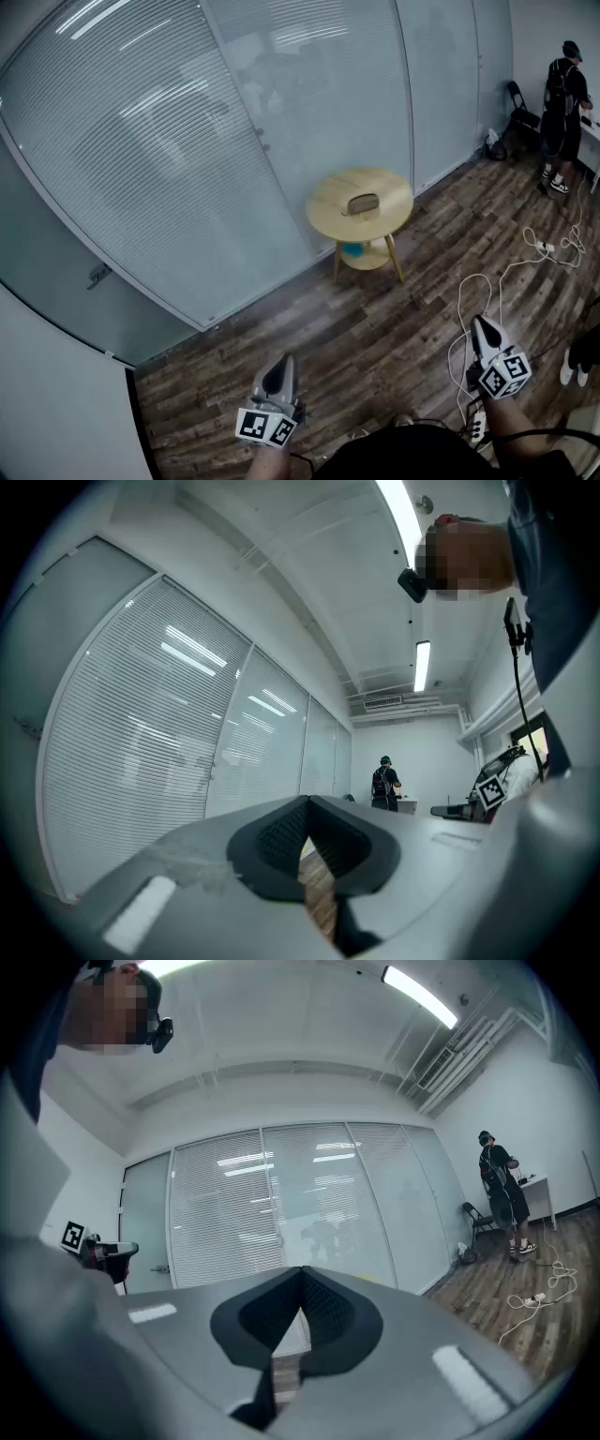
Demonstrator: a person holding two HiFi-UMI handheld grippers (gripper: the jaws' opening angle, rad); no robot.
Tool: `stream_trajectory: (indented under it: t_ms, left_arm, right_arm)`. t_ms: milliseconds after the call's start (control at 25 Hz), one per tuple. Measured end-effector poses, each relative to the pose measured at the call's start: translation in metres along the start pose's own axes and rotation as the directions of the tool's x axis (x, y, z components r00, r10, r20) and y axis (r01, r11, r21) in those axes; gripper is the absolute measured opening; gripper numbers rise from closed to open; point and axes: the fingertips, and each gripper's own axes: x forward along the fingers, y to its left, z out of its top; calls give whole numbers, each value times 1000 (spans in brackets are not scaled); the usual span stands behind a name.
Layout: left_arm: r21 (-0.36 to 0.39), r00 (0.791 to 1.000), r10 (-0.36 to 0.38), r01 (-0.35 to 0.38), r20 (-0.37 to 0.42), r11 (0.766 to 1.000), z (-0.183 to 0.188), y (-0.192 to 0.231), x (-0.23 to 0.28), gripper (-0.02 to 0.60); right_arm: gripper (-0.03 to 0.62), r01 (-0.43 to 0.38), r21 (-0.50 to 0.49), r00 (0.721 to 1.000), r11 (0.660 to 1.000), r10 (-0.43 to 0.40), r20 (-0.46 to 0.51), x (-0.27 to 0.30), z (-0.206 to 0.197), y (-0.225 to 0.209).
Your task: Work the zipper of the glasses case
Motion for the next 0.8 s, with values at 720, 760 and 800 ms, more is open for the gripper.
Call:
stream_trajectory:
  t_ms: [720, 760, 800]
  left_arm:
    - [30, 997, -18, 20, -79, 999, -21, -27, 53, 0]
    - [28, 996, -17, 20, -90, 999, -27, -32, 58, 0]
    - [25, 995, -13, 15, -97, 1000, -32, -37, 62, 0]
  right_arm:
    - [8, -30, -7, 999, 1000, 30, 18, 2, 8, -45]
    - [8, -34, -7, 999, 999, 35, 10, 2, 5, -51]
    - [8, -39, -8, 999, 999, 39, 0, 2, 2, -56]
